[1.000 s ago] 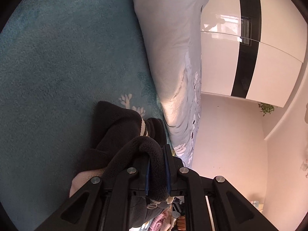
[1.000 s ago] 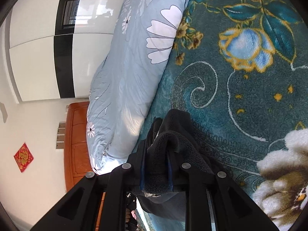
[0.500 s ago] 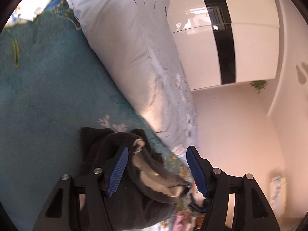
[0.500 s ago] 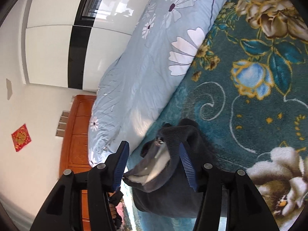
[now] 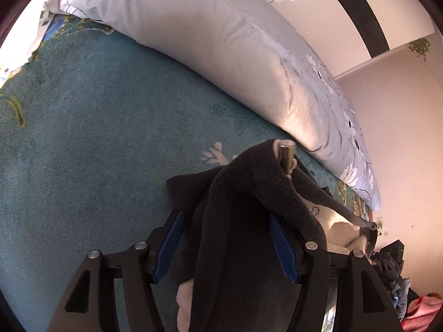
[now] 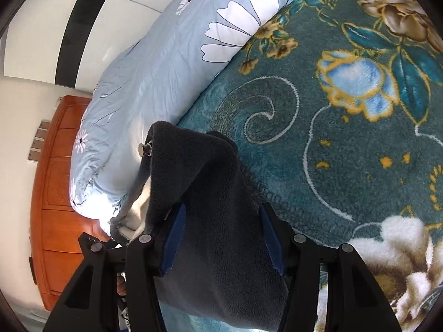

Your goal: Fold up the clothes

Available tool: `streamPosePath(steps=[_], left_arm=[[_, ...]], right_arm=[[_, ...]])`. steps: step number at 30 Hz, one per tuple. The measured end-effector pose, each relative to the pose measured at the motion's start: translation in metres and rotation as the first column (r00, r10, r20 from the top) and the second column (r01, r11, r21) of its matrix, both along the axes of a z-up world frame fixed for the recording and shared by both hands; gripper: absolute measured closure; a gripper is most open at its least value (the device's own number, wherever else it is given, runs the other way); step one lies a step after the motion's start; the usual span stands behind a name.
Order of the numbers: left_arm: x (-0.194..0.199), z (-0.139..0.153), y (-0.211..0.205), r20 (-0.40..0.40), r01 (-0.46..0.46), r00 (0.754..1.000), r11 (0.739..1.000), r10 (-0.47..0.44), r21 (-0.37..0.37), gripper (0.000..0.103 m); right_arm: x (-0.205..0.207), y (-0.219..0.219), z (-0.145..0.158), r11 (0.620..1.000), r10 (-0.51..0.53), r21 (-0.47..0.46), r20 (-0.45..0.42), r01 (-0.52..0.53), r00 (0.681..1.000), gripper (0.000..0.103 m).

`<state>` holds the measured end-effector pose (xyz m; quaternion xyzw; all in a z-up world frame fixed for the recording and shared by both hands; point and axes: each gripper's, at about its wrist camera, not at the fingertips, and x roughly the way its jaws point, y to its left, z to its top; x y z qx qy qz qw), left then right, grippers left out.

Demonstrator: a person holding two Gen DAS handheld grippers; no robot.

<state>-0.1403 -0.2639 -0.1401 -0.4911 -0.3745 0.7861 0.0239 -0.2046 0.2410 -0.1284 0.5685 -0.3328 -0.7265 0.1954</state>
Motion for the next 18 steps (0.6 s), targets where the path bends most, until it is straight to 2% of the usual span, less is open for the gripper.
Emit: streamPosePath(steps=[2, 3, 4, 5, 6, 7, 8, 12, 14, 16, 18], left_arm=[[-0.004, 0.002, 0.0, -0.014, -0.016, 1.0, 1.0, 0.017, 0.025, 0.046], [-0.007, 0.003, 0.001, -0.018, -0.021, 1.0, 0.999, 0.022, 0.028, 0.063], [-0.008, 0.003, 0.002, -0.012, -0.021, 1.0, 1.0, 0.021, 0.019, 0.074], [-0.009, 0.003, 0.002, -0.005, -0.02, 1.0, 1.0, 0.021, 0.011, 0.077], [-0.01, 0.003, 0.003, 0.001, -0.02, 1.0, 1.0, 0.02, 0.003, 0.082], [-0.009, 0.003, 0.003, -0.003, -0.014, 1.0, 1.0, 0.014, -0.003, 0.085], [-0.006, 0.004, 0.002, -0.017, -0.021, 1.0, 1.0, 0.02, -0.005, 0.086], [0.012, 0.014, -0.01, -0.108, -0.095, 0.989, 0.994, 0.101, 0.06, 0.093], [0.019, 0.021, -0.016, -0.152, -0.127, 0.979, 0.989, 0.136, 0.07, 0.094], [0.018, 0.019, -0.018, -0.141, -0.136, 0.98, 0.989, 0.143, 0.058, 0.094], [0.014, 0.009, -0.016, -0.082, -0.13, 0.988, 0.991, 0.131, 0.021, 0.094]], right_arm=[[-0.003, 0.0, -0.001, 1.0, -0.015, -0.017, 0.0, 0.015, 1.0, 0.047], [-0.005, 0.001, -0.002, 0.999, -0.024, -0.026, 0.0, 0.024, 1.0, 0.047], [-0.007, 0.001, -0.002, 0.999, -0.032, -0.035, 0.0, 0.032, 0.999, 0.047], [-0.008, 0.001, -0.003, 0.998, -0.04, -0.044, 0.001, 0.04, 0.999, 0.047], [-0.01, 0.001, -0.003, 0.997, -0.048, -0.053, 0.001, 0.048, 0.999, 0.054], [-0.011, 0.001, -0.004, 0.997, -0.056, -0.062, 0.001, 0.056, 0.998, 0.061], [-0.013, 0.002, -0.005, 0.995, -0.064, -0.071, 0.002, 0.064, 0.998, 0.074], [-0.014, -0.002, 0.012, 1.0, -0.015, -0.025, -0.08, 0.013, 0.997, 0.089], [-0.012, 0.003, 0.019, 0.999, -0.036, -0.042, -0.115, 0.031, 0.993, 0.091], [-0.015, 0.003, 0.015, 0.999, -0.038, -0.006, -0.105, 0.038, 0.994, 0.091], [-0.014, 0.005, 0.007, 0.998, -0.066, 0.015, -0.076, 0.068, 0.995, 0.093]])
